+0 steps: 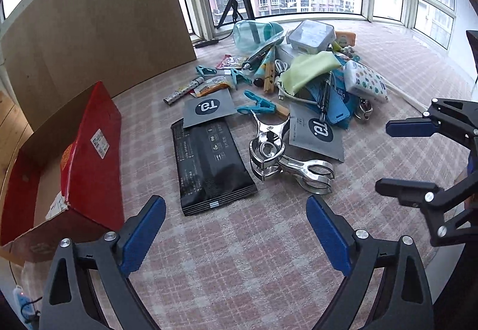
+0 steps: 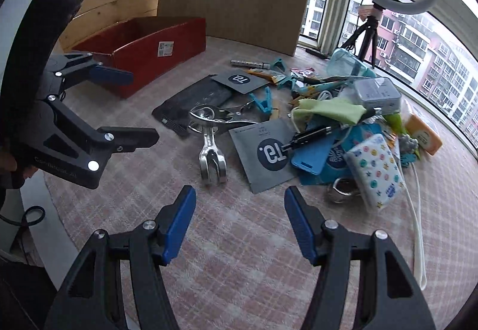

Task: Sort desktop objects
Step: 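Grasp the metal clamp with the left tool while the right tool grasps another metal clamp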

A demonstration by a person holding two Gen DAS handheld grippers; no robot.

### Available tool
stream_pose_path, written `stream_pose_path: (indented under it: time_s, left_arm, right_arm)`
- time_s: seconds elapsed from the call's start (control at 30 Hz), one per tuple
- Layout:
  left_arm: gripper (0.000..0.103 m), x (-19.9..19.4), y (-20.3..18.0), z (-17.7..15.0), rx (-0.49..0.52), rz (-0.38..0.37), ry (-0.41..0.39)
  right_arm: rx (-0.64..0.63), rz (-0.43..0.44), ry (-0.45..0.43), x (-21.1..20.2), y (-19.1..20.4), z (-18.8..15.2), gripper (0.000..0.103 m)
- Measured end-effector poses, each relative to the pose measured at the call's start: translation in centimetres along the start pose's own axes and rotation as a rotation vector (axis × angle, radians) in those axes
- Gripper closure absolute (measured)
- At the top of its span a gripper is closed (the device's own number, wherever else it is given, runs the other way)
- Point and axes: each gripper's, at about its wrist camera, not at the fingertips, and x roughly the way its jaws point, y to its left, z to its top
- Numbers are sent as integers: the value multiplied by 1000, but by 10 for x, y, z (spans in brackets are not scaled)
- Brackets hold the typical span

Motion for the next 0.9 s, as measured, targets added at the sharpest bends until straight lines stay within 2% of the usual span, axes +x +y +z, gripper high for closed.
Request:
stream_pose_path:
  time_s: [0.03, 0.1, 0.23, 0.43, 0.53, 0.63, 0.8, 0.9]
  left_arm:
    - [14, 5, 2, 2, -1, -20, 4]
    - [30, 14, 6, 6, -9, -53, 22]
    - [33, 32, 11, 10, -3, -76, 52]
    - [33, 38, 3, 12, 48, -116, 58]
    - [36, 41, -3, 15, 85, -106, 64]
    - [41, 43, -5, 18, 102, -119, 73]
    - [61, 44, -5, 22, 113, -139, 80]
    - [66, 43, -5, 23, 114, -165, 81]
  right_arm:
    - [-5, 10, 5, 5, 1, 2, 42]
    - [2, 35, 23, 15, 1, 4, 43]
    - [13, 65, 60, 32, -2, 6, 48]
    - [10, 91, 79, 45, -3, 8, 49]
    - [9, 106, 93, 52, -3, 9, 58]
    - [23, 123, 100, 58, -5, 11, 61]
    - [17, 132, 98, 60, -5, 12, 61]
    - [25, 143, 105, 63, -6, 14, 66]
